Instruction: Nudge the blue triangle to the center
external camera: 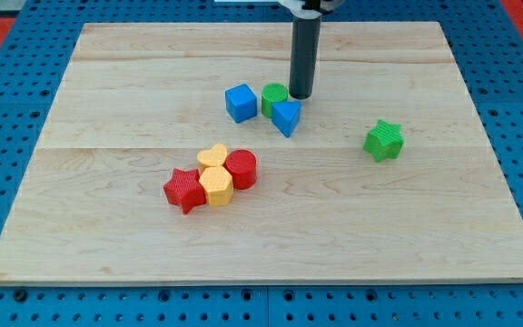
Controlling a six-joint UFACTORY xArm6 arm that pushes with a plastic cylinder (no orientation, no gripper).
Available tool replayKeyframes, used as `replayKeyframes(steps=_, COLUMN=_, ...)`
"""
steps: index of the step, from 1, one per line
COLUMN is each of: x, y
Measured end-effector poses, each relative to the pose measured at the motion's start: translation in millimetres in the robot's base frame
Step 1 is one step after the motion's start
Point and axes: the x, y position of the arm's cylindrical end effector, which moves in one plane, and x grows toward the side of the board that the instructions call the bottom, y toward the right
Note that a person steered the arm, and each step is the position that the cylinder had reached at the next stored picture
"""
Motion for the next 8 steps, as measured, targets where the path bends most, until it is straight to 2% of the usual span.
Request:
replayKeyframes(steps=2, x=5, y=-5)
replayKeyframes(steps=3, x=5, y=11)
replayKeyframes(steps=5, x=40, y=36)
replayKeyframes(steps=8, x=52, y=7)
